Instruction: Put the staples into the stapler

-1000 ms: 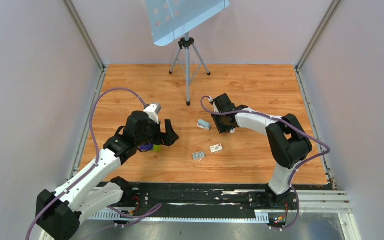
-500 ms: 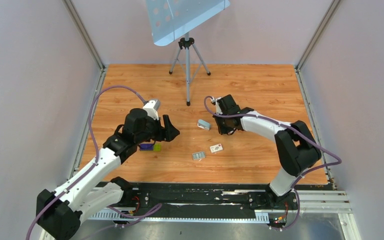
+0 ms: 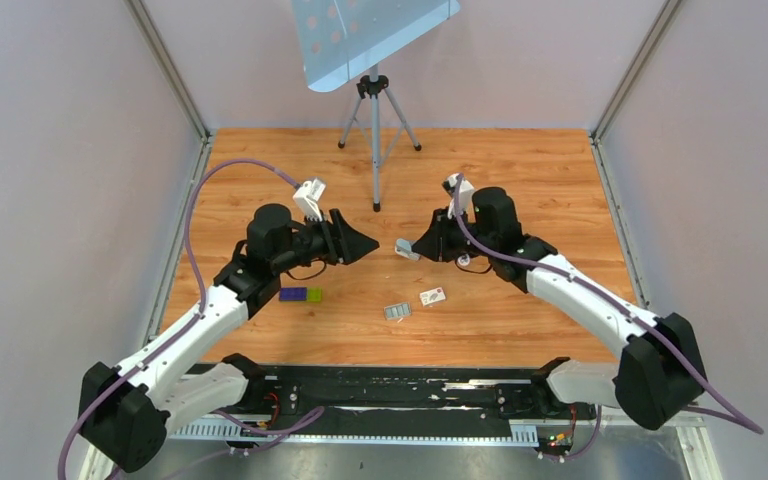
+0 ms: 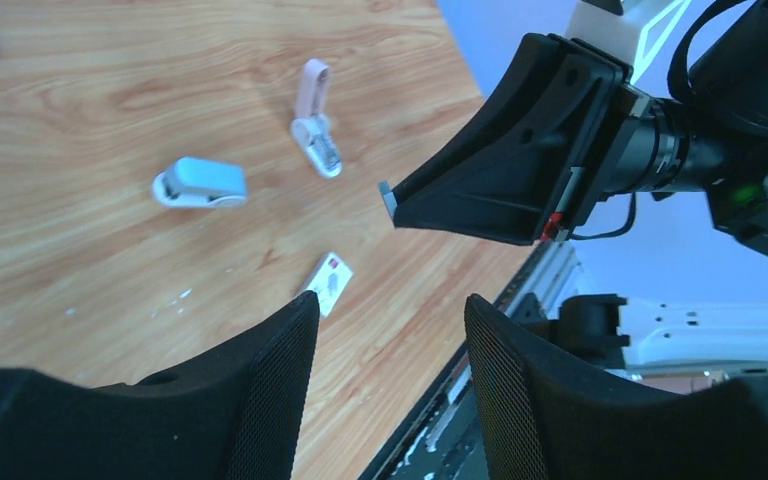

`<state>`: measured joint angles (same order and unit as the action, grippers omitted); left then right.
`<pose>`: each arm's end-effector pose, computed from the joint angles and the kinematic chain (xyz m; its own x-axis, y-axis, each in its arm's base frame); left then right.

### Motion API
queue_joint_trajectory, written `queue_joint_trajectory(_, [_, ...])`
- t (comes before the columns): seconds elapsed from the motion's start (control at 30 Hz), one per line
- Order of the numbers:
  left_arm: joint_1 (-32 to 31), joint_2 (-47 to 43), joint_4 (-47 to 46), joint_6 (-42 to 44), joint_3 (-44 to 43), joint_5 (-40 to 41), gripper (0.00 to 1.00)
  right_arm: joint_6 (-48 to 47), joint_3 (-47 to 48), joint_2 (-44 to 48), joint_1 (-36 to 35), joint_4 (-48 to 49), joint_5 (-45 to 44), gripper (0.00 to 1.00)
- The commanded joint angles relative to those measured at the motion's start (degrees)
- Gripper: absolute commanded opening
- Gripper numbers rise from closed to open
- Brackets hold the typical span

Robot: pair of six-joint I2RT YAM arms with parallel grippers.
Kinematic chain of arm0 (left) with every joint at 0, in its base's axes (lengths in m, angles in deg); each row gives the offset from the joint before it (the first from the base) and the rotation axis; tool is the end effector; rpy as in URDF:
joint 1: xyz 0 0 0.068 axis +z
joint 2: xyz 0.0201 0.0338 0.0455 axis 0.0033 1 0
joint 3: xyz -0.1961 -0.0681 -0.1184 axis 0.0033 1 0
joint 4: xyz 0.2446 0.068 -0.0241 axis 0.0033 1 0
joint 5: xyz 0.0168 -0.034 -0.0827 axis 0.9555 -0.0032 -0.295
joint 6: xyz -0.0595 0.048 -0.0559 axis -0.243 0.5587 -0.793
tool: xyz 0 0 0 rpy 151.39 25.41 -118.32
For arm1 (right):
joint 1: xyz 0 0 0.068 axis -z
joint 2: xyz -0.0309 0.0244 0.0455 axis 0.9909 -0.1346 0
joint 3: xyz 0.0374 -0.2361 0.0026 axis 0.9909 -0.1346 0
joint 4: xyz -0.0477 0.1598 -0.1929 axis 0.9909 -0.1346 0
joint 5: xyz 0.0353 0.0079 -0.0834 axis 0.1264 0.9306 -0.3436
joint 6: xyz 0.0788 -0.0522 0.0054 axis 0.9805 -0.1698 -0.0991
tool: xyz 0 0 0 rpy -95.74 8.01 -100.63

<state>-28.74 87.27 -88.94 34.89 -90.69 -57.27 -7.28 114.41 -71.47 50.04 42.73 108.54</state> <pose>0.2333 -0.1677 0.2551 -0.6629 -0.2913 -0.6897 0.4672 0.5589 -0.6851 0.2607 0.2064 0.2309 -0.6149 -0.0030 -0.7886 -0.6269 0.6085 0.4865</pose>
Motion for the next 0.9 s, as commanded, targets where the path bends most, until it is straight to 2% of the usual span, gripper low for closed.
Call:
queue_joint_trajectory(0.0, [0.4,1.7,-14.0,-4.8,1.4,-7.8,0.58,10.1,-3.3,3.8,-0.5,10.6,9.3,0.22])
queue_joint_trajectory(0.2, [0.5,3.2,-29.2,-11.2,4.7,-11.9,0.58,16.7,-6.0,5.3,-0.5,19.3,14.2,0.23])
queue_joint_trajectory(0.33, [0.4,4.5,-32.4,-12.1,5.2,-12.5,0.53,17.7,-7.2,5.6,-0.5,22.9,15.6,0.23])
queue_joint_trajectory(0.5, [0.5,7.1,-41.0,-16.4,7.8,-13.5,0.47,20.4,-8.2,5.6,-0.5,28.0,17.1,0.23])
queue_joint_trajectory(0.87, [0.4,12.3,-53.7,-21.6,9.7,-15.6,0.47,23.6,-8.6,5.0,-0.5,32.5,18.3,0.24])
